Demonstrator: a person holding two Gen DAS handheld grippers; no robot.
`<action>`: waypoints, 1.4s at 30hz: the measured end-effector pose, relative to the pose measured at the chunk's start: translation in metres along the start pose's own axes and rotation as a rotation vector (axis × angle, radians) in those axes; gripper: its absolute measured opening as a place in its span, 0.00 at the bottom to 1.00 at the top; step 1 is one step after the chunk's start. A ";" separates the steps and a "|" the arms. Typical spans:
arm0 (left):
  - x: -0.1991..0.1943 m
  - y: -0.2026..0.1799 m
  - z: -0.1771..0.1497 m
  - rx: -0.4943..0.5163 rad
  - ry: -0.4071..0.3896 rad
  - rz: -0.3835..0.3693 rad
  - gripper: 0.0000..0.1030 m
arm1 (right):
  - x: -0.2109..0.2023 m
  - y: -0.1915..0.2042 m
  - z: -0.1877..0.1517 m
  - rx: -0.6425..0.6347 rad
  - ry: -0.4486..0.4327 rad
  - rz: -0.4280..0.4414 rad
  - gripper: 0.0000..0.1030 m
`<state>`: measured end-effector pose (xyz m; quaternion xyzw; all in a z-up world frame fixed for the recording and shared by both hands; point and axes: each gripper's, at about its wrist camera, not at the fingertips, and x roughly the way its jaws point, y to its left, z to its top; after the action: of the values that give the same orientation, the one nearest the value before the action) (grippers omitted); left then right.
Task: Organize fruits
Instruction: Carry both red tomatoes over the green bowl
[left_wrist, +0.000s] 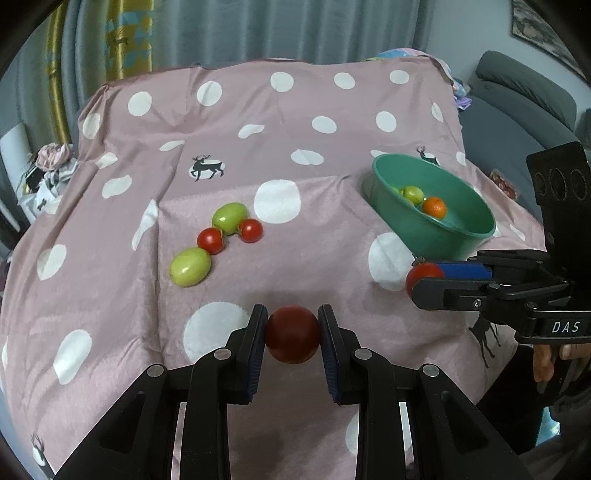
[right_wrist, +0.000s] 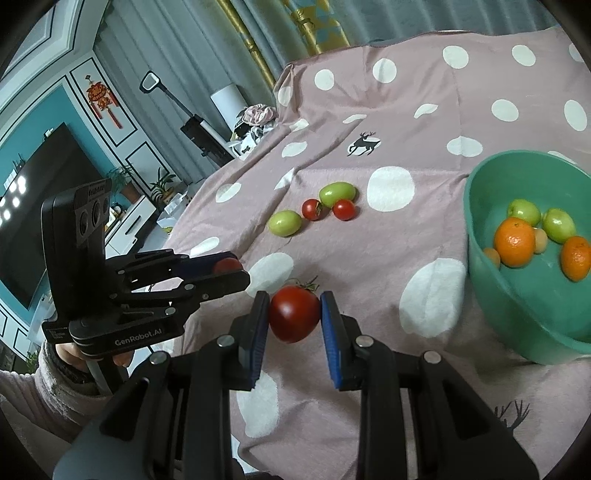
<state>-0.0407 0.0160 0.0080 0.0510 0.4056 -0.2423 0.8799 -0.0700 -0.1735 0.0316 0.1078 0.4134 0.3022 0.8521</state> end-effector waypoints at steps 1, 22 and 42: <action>0.000 -0.001 0.001 0.001 0.000 -0.001 0.27 | -0.001 -0.001 0.000 0.001 -0.004 0.000 0.28; 0.014 -0.052 0.050 0.102 -0.043 -0.116 0.27 | -0.058 -0.050 0.006 0.104 -0.155 -0.076 0.28; 0.076 -0.138 0.100 0.229 -0.001 -0.285 0.27 | -0.096 -0.115 -0.013 0.229 -0.227 -0.211 0.28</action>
<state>0.0060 -0.1632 0.0334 0.0929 0.3782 -0.4090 0.8252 -0.0763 -0.3231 0.0350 0.1935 0.3555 0.1481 0.9024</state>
